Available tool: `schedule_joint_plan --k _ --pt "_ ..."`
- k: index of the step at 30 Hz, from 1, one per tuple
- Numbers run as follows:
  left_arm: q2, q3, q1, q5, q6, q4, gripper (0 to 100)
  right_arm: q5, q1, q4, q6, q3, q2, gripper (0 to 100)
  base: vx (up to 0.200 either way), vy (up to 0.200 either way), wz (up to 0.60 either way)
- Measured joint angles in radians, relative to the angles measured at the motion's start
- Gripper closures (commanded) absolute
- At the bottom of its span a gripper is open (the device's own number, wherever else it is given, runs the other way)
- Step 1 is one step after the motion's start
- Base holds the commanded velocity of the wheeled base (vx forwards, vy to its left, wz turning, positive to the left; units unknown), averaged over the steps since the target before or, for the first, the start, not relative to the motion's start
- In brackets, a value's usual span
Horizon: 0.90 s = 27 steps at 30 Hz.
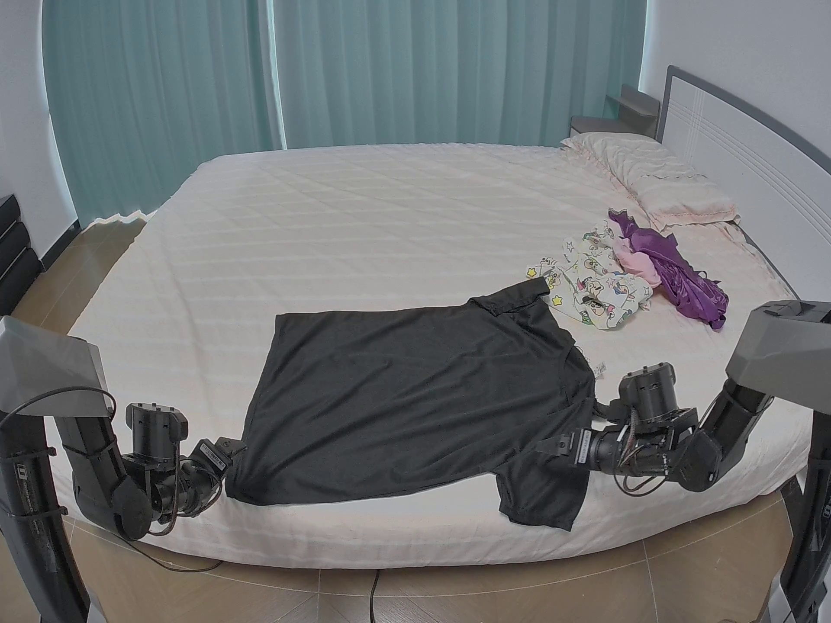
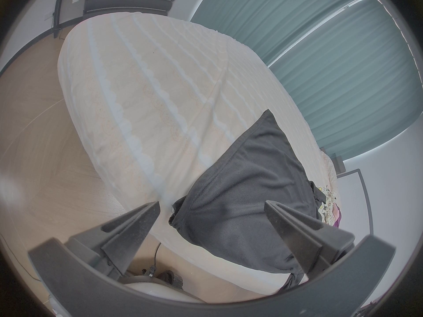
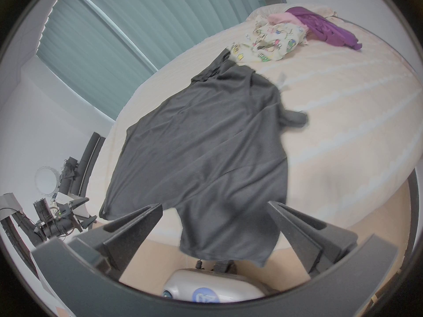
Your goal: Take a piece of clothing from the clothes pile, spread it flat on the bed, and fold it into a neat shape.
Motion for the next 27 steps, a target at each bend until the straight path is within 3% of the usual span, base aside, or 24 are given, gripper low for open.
schedule_joint_plan --k 7,12,18,19,27 --pt "0.002 -0.001 -0.001 0.000 0.000 0.000 0 0.117 -0.106 -0.016 -0.109 0.028 0.022 0 0.000 0.000 0.00" --pt "0.003 -0.001 -0.001 -0.001 0.000 0.000 0 0.125 -0.136 -0.133 -0.137 0.021 0.100 0 0.000 0.000 0.00" --pt "0.007 -0.001 -0.001 -0.001 0.000 0.000 0 0.129 -0.157 -0.161 -0.144 0.000 0.168 0 0.000 0.000 0.00" --pt "0.007 -0.001 -0.001 -0.001 0.000 -0.001 0 0.130 -0.158 -0.162 -0.144 -0.003 0.176 100 0.000 0.000 0.00" --pt "0.010 -0.001 -0.003 -0.001 0.000 -0.001 0 0.123 -0.156 -0.172 -0.082 -0.044 0.212 100 0.000 0.000 0.00"
